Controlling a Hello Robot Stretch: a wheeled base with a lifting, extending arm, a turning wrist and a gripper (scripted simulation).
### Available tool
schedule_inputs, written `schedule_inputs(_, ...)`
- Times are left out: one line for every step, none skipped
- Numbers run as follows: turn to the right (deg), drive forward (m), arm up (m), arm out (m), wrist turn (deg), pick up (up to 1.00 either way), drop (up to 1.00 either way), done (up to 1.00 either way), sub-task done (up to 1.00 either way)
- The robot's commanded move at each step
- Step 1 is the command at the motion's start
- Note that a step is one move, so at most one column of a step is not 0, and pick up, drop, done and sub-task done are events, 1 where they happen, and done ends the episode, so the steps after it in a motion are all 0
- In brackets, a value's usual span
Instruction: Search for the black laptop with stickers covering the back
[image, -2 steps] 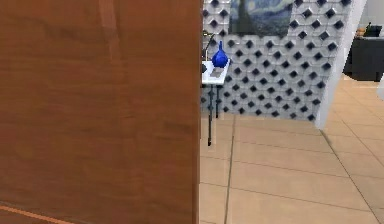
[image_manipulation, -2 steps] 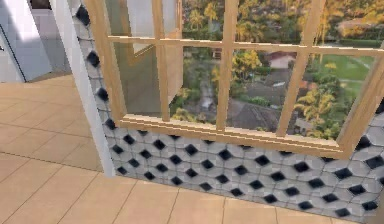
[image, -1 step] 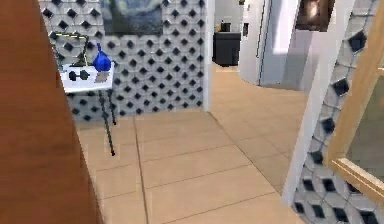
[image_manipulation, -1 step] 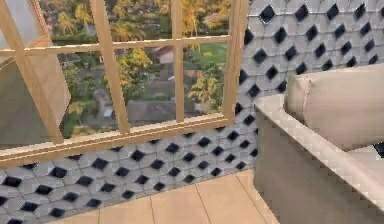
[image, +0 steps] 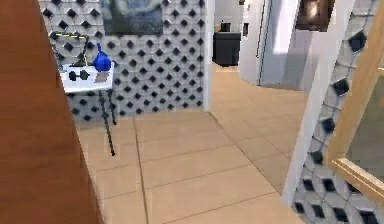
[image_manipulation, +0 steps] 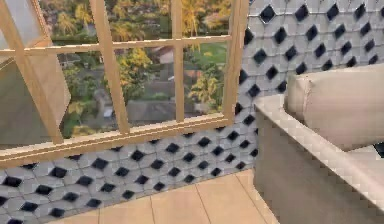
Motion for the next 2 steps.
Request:
schedule_inputs(-45.0,0.0,0.0,0.0,0.0,0.0,0.0,0.0,0.0)
schedule_inputs(-45.0,0.0,0.0,0.0,0.0,0.0,0.0,0.0,0.0)
